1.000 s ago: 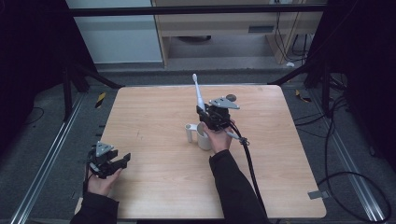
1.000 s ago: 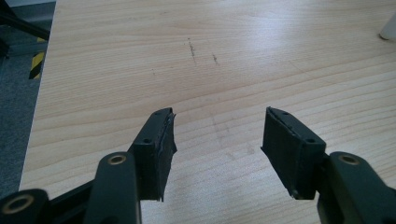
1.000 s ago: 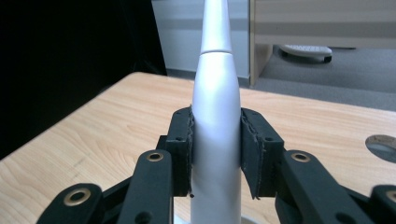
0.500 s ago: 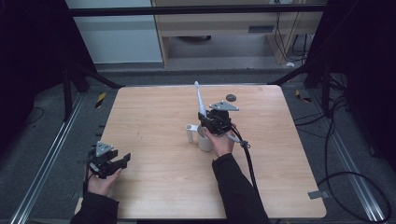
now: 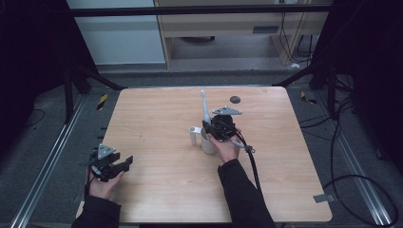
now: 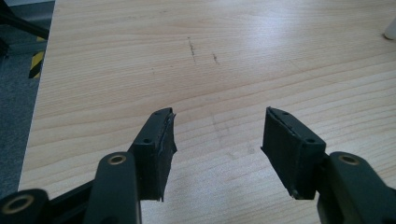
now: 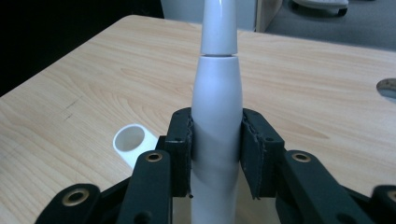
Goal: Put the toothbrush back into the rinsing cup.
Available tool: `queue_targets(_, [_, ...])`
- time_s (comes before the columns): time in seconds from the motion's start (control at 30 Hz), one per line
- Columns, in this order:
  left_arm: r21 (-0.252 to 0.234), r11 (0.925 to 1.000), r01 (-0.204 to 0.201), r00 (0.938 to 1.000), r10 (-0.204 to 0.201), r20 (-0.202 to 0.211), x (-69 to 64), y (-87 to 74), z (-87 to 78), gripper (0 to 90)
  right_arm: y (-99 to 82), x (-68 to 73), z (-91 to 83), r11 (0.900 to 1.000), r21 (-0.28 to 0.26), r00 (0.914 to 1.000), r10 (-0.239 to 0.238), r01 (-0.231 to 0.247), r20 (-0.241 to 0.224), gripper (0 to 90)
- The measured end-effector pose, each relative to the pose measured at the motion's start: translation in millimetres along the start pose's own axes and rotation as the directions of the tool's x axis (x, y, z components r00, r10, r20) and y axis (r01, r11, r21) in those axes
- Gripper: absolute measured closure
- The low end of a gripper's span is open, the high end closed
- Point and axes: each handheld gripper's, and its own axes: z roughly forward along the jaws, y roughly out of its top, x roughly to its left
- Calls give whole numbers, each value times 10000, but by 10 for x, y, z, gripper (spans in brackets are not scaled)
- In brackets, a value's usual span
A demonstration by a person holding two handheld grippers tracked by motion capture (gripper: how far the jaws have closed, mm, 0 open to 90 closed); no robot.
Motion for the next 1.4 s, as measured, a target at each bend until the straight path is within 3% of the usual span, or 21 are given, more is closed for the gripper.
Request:
queue_targets(0.13, [-1,10000,5,10000,-5,-5,2,0,-1,426,-37,4,8,9996,268,10000,-40,40,8,661])
queue_targets(0.5, [6,10000,-16,10000,16,-1,-2,-1,-2,426,-30,28,-83,9998,-101,9998,-182,182,-3,608])
queue_targets(0.63, [9,10000,-16,10000,16,2,-1,-1,-4,426,-18,40,-226,9983,-459,9994,-348,350,42,548])
queue_targets(0.77, [0,10000,-25,10000,25,-6,-4,-2,-8,426,-24,31,-463,9937,-989,9984,-510,531,231,405])
queue_targets(0.87, [1,10000,-29,10000,29,-12,-5,-3,-9,426,-37,9,-592,9934,-1022,9985,-508,525,194,350])
queue_targets(1.0, [7,10000,-27,10000,27,-17,-4,-4,-11,426,-137,-100,-879,9934,-1033,9984,-478,506,295,252])
queue_targets(1.27, [28,10000,-21,10000,22,-8,-2,-8,-14,433,-400,-338,-1191,9949,-839,9970,-503,552,592,210])
queue_targets(1.4, [60,10000,-39,10000,39,28,-9,-10,-8,436,-630,-550,-1326,9977,-648,9962,-165,221,858,197])
